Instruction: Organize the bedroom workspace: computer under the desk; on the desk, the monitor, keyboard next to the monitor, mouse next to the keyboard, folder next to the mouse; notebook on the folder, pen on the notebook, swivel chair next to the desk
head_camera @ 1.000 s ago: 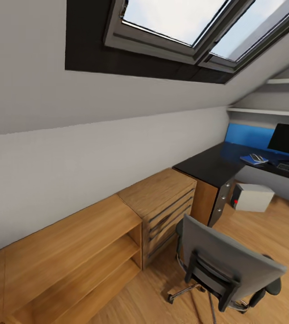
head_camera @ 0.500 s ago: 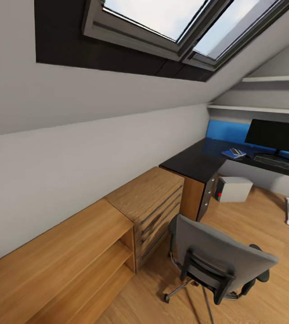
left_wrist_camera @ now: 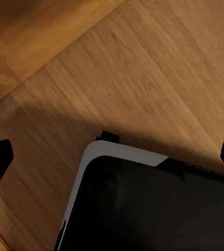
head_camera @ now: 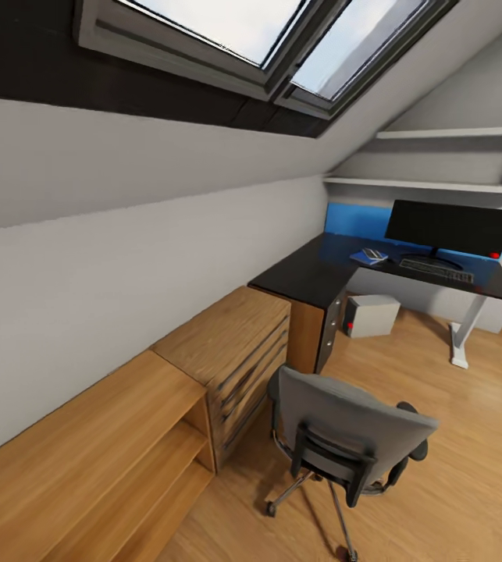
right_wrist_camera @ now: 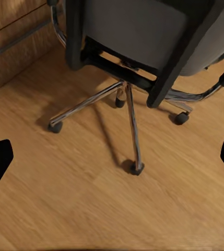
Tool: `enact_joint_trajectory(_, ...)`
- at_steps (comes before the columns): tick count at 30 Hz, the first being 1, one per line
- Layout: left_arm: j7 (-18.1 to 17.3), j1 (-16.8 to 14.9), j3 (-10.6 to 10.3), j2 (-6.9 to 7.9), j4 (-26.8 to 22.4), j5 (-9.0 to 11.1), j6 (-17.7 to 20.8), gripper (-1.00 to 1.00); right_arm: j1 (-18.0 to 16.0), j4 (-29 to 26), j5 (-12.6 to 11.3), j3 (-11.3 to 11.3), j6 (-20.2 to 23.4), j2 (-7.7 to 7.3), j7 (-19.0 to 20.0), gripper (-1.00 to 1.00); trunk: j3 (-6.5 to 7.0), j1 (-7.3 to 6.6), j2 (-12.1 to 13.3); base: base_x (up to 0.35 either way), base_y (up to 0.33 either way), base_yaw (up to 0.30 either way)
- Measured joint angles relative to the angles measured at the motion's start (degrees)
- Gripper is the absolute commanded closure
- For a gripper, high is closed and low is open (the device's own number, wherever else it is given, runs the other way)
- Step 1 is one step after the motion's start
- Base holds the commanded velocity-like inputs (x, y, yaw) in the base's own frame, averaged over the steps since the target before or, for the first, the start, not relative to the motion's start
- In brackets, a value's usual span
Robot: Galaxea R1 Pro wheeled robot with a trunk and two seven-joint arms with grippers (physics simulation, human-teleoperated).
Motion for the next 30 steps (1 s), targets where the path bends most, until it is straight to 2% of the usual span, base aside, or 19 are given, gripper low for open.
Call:
enact_joint_trajectory(10,0.01,0.00,-0.07,0.06,0.00,0.04,0.00,-1.00,0.02,-0.05,0.00,0.00,0.01,0.00,0.00,-1.00,-0.43,0.00,0.00,0.000,0.226,-0.269)
enact_joint_trajectory(21,-0.01,0.00,-0.08,0.07,0.00,0.04,0.00,-1.00,-0.01,-0.04,0.00,0.01,-0.01,-0.04,0.00,-1.00,-0.86,0.00,0.00,0.000,0.057,-0.269)
enact_joint_trajectory(30,0.00,0.00,-0.09,0.09,0.00,0.04,-0.05,-1.00,0.00,-0.11,0.00,0.00,0.00,-0.02,0.00,-1.00,-1.20,0.00,0.00,0.000,0.142,-0.269)
